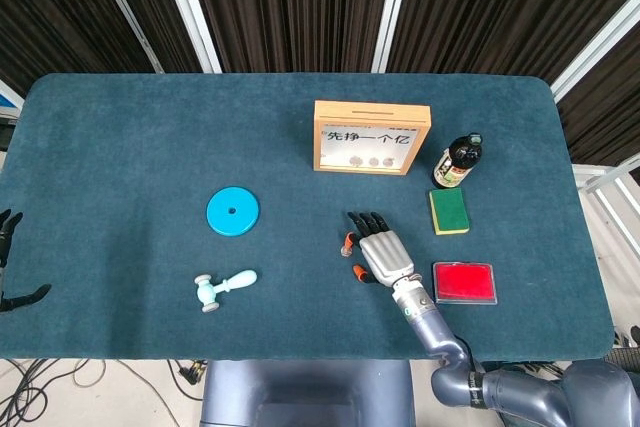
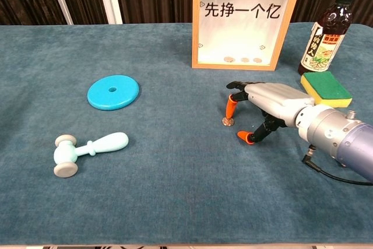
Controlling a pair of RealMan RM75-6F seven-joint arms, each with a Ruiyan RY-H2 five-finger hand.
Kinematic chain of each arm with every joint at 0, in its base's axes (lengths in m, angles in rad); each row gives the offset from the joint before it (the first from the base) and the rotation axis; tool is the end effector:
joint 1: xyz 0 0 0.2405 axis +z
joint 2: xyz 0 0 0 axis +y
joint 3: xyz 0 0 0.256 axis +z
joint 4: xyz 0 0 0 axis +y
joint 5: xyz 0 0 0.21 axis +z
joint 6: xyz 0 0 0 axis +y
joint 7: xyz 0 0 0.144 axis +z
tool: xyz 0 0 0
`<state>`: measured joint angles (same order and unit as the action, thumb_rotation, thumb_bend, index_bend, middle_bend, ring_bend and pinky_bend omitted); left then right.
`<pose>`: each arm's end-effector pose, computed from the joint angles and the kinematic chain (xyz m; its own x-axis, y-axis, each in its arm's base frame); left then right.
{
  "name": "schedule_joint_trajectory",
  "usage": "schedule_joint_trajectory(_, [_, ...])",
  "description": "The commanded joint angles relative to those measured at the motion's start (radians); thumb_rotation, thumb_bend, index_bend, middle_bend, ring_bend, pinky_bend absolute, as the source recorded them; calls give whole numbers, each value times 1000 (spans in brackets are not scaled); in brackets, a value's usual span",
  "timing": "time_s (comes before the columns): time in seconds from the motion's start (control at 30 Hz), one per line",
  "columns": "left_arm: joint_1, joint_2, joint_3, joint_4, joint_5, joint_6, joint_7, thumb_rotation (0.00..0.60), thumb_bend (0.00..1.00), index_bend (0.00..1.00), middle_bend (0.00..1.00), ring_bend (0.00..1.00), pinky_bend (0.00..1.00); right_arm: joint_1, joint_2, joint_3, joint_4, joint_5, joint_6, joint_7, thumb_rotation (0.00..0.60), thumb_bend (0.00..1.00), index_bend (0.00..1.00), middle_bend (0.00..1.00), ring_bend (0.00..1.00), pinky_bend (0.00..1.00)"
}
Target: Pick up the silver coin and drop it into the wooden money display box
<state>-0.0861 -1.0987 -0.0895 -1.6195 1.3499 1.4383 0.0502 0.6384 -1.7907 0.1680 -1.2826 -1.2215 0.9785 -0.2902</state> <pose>-0.3296 0.1883 0.1729 0.4317 0.0136 0.9019 0.8929 0.1354 -0.4294 -0.1607 -0.3126 -0.0803 0.3758 -0.3048 0.8751 -0.8999 -0.3455 0.2661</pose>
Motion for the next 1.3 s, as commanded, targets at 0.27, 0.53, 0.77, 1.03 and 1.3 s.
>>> schedule_joint_trajectory(0.27, [0,1,-1,0,-5,-2,-1,600,29,31,0,0,52,3,-8,-3,5,1,0,2,600,424,400,34,0,0])
schedule_joint_trajectory(0.53, [1,3,-2,-3,-9,-3,-2,600,29,31,0,0,52,7,-21,-6,17,-3,0,5,600,426,401,34,0,0])
schedule_joint_trajectory(0.77, [0,5,-1,-6,-11,-7,-2,600,29,31,0,0,52,18,-38,0,38,3,-9,0,600,426,432,34,0,0])
schedule_joint_trajectory(1.03, [-1,8,-1,-9,-16,-12,-2,600,28,31,0,0,52,30,-55,12,57,14,-20,1,600,455,494,34,0,0])
schedule_joint_trajectory(1.3, [-2,11,0,-12,-21,-19,2,600,29,31,0,0,52,34,-65,22,64,11,-6,12,600,513,544,34,0,0])
